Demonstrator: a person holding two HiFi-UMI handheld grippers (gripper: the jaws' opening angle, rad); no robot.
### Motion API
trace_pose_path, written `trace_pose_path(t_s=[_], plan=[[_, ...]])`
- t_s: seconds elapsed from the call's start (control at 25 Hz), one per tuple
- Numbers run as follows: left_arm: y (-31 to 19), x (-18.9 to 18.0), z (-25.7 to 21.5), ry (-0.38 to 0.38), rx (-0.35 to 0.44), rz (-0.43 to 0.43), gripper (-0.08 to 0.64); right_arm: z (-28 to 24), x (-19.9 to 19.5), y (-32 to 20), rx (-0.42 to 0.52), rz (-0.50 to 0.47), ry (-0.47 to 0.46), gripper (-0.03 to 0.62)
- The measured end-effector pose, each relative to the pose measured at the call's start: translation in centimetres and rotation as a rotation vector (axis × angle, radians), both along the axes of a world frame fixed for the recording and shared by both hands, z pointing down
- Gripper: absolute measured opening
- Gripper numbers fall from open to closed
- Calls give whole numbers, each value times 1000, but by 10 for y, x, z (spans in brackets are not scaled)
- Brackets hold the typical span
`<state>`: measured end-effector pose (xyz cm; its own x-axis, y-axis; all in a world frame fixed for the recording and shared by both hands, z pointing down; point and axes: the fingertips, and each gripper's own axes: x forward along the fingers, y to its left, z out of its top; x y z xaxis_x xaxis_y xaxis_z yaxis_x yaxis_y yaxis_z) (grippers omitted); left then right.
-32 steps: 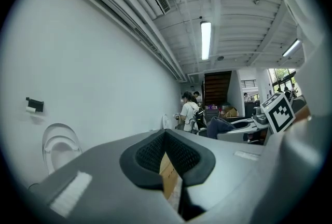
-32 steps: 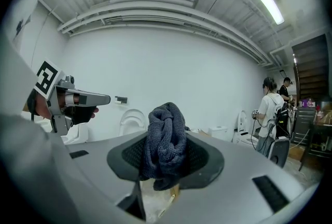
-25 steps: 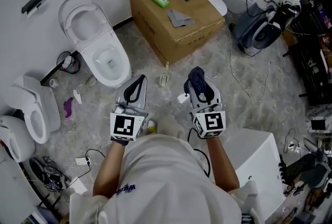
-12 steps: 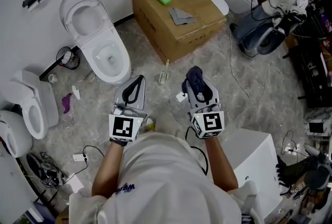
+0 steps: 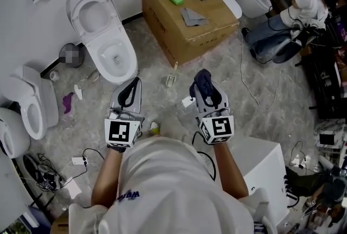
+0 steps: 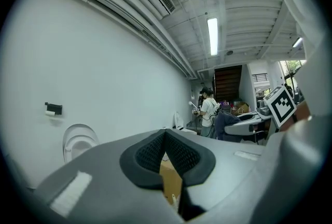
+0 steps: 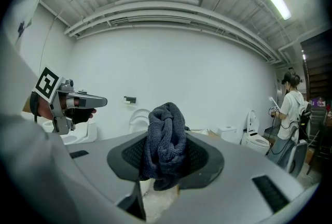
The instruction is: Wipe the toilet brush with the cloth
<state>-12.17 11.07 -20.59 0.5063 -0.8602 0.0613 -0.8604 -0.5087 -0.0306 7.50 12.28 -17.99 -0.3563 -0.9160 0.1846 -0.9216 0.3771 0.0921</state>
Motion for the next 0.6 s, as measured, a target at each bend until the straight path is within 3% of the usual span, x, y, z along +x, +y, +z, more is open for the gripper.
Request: trace_pose_path(t_s=[0.36, 0.6], plan=[[11, 14, -5, -10, -1, 49, 0, -3, -10, 4, -18, -38, 14, 146], [17, 7, 2, 10, -17, 26, 0, -2, -12, 5, -22, -43, 22, 144]])
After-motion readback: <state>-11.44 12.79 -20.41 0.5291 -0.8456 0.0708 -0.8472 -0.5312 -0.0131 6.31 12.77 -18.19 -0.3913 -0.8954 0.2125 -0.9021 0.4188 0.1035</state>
